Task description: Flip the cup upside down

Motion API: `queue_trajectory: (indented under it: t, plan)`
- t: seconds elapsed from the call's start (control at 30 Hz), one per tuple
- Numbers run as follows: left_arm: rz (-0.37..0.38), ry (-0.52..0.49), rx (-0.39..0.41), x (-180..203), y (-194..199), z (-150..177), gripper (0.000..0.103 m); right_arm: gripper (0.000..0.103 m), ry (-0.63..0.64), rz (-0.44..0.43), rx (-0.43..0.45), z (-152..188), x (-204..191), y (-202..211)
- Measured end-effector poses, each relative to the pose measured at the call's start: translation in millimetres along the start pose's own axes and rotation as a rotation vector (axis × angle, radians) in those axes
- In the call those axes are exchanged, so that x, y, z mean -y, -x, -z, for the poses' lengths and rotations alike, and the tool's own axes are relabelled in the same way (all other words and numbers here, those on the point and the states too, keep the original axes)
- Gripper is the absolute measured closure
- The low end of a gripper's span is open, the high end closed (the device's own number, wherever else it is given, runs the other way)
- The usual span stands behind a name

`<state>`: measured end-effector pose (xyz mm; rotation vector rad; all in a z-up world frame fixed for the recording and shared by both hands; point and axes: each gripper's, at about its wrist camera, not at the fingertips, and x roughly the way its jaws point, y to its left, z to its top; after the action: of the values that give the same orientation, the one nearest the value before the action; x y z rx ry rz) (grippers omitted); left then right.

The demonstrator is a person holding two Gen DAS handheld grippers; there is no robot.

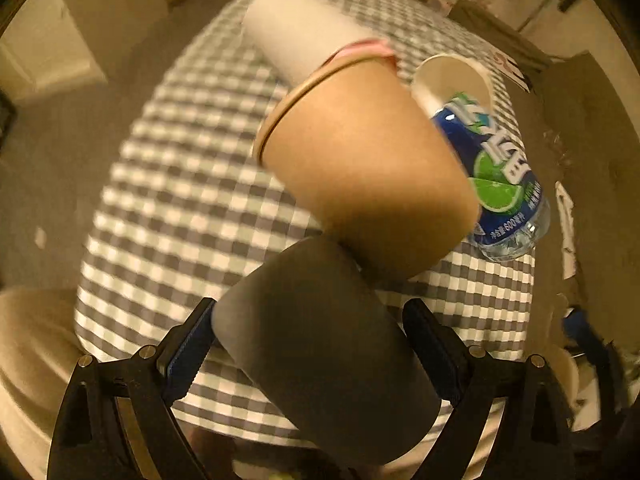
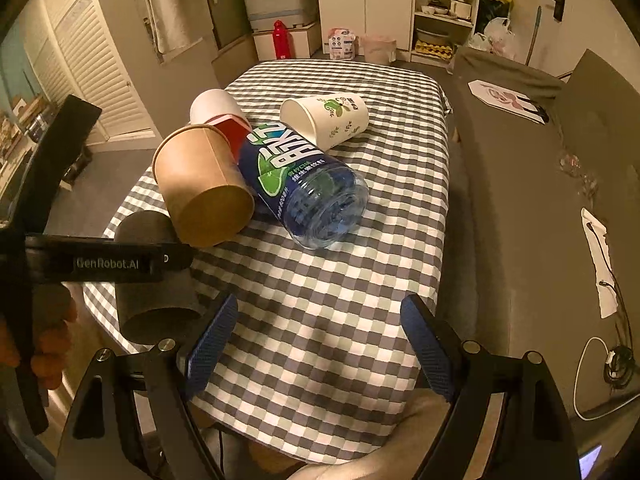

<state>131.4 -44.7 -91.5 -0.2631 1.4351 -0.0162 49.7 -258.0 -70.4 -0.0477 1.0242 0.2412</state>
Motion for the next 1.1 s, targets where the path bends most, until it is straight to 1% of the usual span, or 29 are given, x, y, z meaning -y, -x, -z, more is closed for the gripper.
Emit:
queue_trajectory:
  t: [0.03, 0.07, 0.1, 0.13, 0.17, 0.2, 0.27, 0.4, 0.47, 0.63, 0.7, 0.77, 0.87, 1.0, 1.03, 1.1]
  plan:
    - [0.033, 0.039, -0.048, -6, -6, -1, 0.008, 0.019, 0.001, 0.000, -0.001, 0, -1, 0]
    - [0.062, 0.073, -0.080, -11, -11, 0, 0.008, 0.019, 0.004, -0.003, -0.003, 0, -3, 0]
    - [0.080, 0.089, -0.092, -13, -14, 2, 0.009, 0.019, 0.007, -0.004, -0.003, 1, -5, 0]
    - [0.080, 0.079, -0.071, -13, -12, 3, 0.010, 0.019, 0.011, -0.005, -0.004, 2, -7, 0]
    - [0.072, 0.049, -0.047, -10, -9, 5, 0.012, 0.019, 0.020, -0.006, -0.006, 3, -9, 0]
    - [0.078, 0.022, -0.027, -7, -5, 7, 0.016, 0.019, 0.025, -0.005, -0.006, 4, -11, 1]
    - [0.069, 0.003, -0.012, -4, 0, 10, 0.017, 0.019, 0.039, 0.001, -0.008, 6, -15, 2]
    - [0.082, -0.021, 0.021, -8, 13, 19, 0.018, 0.019, 0.043, 0.010, -0.003, 8, -18, 6]
    - [0.067, -0.042, 0.059, -14, 26, 27, 0.018, 0.019, 0.044, 0.015, 0.002, 8, -19, 9]
    - [-0.035, -0.147, 0.220, -15, 53, 47, 0.019, 0.019, 0.055, 0.028, 0.012, 8, -23, 14]
    - [-0.054, -0.165, 0.276, -17, 56, 54, 0.019, 0.019, 0.055, 0.028, 0.011, 9, -25, 14]
    - [-0.097, -0.180, 0.328, -15, 56, 56, 0.019, 0.019, 0.056, 0.032, 0.005, 10, -28, 13]
    - [-0.157, -0.207, 0.440, -11, 53, 56, 0.020, 0.019, 0.063, 0.034, 0.006, 11, -32, 17]
    - [-0.184, -0.254, 0.616, -9, 49, 60, 0.021, 0.019, 0.069, 0.050, 0.008, 15, -33, 22]
    - [-0.189, -0.271, 0.646, -7, 45, 65, 0.021, 0.019, 0.066, 0.053, 0.005, 16, -33, 22]
    - [-0.202, -0.294, 0.670, -8, 39, 72, 0.022, 0.019, 0.058, 0.057, -0.001, 16, -32, 22]
